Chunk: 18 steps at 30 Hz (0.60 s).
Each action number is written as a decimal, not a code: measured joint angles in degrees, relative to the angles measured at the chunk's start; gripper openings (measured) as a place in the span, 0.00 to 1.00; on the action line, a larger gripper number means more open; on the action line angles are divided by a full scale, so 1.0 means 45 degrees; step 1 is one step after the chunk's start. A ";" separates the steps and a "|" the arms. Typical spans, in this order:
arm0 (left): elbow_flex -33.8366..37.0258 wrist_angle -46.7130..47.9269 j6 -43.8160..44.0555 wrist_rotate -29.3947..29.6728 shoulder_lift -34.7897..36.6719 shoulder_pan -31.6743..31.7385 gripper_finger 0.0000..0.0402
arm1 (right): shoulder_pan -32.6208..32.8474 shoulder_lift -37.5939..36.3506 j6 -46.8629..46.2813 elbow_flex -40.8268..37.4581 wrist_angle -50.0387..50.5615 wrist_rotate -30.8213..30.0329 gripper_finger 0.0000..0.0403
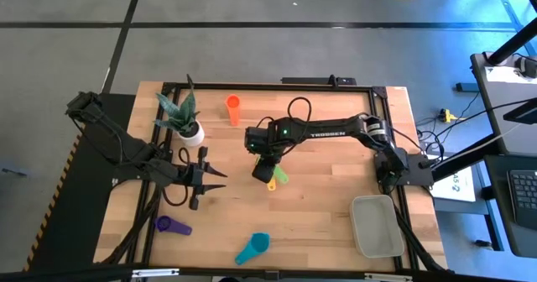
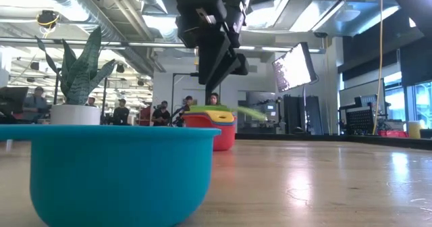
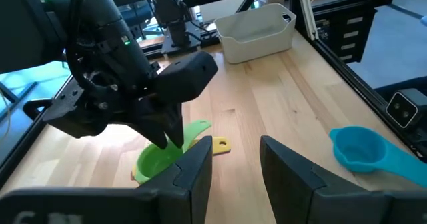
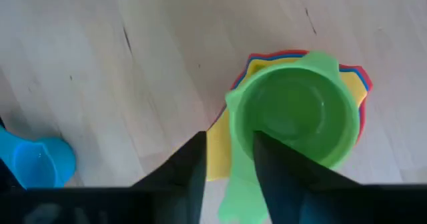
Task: Nest measuring cups in basket
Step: Stack the green measuring cup on top of the yellow measuring cup
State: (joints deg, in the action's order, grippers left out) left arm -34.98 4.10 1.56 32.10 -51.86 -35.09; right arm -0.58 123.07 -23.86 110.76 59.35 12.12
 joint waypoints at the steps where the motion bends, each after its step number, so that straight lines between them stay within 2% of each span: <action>1: 0.0000 0.0000 0.0005 0.0000 0.0000 0.0000 0.30 | 0.0000 0.0000 0.0009 0.0000 0.0005 0.0053 0.34; 8: 0.0000 0.0255 0.0513 0.0000 0.0000 0.0000 0.30 | -0.0005 -0.0134 0.0347 -0.0005 0.0676 0.0349 0.43; 18: -0.0005 0.0542 0.1010 0.0088 -0.0428 -0.0117 0.30 | 0.0281 -0.0631 0.0401 -0.0072 0.4943 -0.3208 0.43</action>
State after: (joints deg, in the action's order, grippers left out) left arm -35.00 6.54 6.11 32.49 -53.78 -35.62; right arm 0.69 120.22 -22.05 110.44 81.59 -2.32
